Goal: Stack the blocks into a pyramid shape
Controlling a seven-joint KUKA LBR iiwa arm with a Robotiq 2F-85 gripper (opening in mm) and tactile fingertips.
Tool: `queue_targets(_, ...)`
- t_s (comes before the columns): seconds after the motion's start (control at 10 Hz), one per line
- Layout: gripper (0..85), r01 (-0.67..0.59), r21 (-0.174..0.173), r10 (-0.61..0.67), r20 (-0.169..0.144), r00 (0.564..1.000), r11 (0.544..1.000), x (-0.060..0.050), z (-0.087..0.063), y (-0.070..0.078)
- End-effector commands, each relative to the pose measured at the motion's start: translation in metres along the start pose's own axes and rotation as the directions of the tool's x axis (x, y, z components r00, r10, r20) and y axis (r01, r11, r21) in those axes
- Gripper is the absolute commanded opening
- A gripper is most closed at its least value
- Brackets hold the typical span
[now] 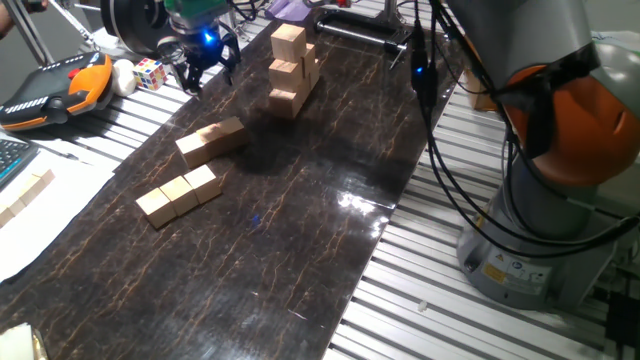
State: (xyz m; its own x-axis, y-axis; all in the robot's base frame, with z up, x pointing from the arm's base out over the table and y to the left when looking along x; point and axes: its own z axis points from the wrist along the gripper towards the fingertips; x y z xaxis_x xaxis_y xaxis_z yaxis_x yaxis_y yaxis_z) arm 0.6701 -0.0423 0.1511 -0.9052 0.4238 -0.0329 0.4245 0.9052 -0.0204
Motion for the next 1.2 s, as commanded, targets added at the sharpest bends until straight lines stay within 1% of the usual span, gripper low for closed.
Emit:
queue_targets(0.0, 70.0, -0.017, 0.003, 0.017, -0.001, 1.000, 1.000, 0.000, 0.000, 0.001)
queue_targets(0.2, 70.0, -0.013, 0.000, 0.013, 0.010, 1.000, 1.000, 0.000, 0.000, 0.001)
queue_targets(0.3, 70.0, -0.009, -0.005, 0.009, 0.007, 1.000, 1.000, 0.000, 0.000, 0.001)
queue_targets(0.4, 70.0, -0.012, -0.007, 0.012, 0.011, 1.000, 1.000, 0.000, 0.001, 0.001)
queue_targets(0.5, 70.3, -0.020, -0.005, 0.020, 0.014, 1.000, 1.000, 0.000, 0.006, 0.003)
queue_targets(0.7, 71.3, -0.023, -0.005, 0.023, 0.021, 1.000, 1.000, -0.006, 0.016, 0.003)
queue_targets(0.8, 73.0, -0.028, -0.006, 0.028, 0.042, 0.999, 1.000, -0.009, 0.021, 0.003)
queue_targets(0.9, 73.3, -0.032, -0.015, 0.033, 0.066, 0.997, 0.999, -0.012, 0.028, 0.003)
queue_targets(1.0, 73.7, -0.026, -0.011, 0.027, 0.095, 0.995, 1.000, -0.015, 0.035, 0.005)
queue_targets(1.1, 73.7, -0.022, -0.010, 0.023, 0.111, 0.994, 1.000, -0.018, 0.043, 0.006)
